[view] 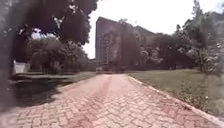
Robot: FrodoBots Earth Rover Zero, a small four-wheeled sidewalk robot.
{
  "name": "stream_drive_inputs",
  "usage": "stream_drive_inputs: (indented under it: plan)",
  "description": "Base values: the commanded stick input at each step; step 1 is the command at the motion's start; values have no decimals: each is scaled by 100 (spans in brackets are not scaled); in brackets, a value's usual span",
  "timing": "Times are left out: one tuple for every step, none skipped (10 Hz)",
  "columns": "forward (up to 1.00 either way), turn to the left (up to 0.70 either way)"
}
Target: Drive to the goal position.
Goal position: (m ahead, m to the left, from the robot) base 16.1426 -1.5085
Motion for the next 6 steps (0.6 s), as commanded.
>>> stream_drive_inputs:
  plan:
    - [70, 0]
    - [70, 0]
    - [70, 0]
    - [70, 0]
    - [70, 0]
    - [70, 0]
